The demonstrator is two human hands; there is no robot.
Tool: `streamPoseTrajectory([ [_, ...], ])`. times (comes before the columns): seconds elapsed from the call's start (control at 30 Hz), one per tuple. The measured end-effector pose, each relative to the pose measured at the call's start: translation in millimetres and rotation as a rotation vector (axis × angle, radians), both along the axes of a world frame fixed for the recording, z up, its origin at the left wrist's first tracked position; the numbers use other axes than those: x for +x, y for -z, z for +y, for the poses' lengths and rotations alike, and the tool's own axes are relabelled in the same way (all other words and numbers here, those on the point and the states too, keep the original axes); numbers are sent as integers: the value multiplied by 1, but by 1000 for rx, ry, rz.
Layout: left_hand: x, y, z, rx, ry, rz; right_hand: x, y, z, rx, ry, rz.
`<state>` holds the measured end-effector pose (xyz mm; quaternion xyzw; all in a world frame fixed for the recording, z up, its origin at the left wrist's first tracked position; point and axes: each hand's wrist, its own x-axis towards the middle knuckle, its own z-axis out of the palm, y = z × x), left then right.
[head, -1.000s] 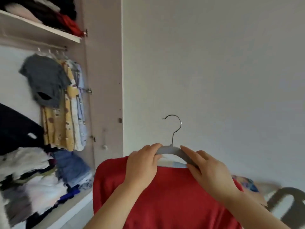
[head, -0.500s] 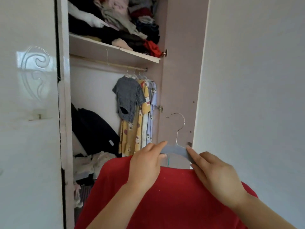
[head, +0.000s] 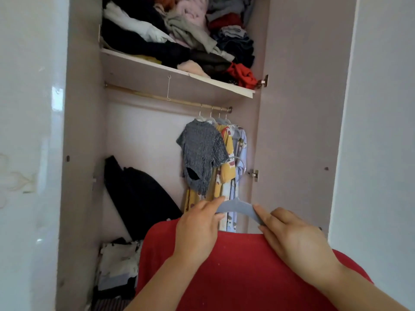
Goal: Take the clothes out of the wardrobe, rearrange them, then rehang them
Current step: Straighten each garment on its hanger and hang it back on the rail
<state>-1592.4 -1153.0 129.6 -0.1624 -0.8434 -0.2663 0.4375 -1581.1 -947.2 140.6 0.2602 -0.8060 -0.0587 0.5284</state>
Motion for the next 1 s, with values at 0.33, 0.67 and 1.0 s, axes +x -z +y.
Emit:
streamPoseTrajectory([
  [0.33, -178, -52, -24, -73, -211, -41, -201, -54, -25, 25, -151, 90],
  [0.67, -340, -95, -84, -22, -280, -13, -373, -101, -95, 90, -155, 102],
  [1.0, -538, -135, -186, -44, -280, 74, -550, -193, -194, 31, 61, -51],
])
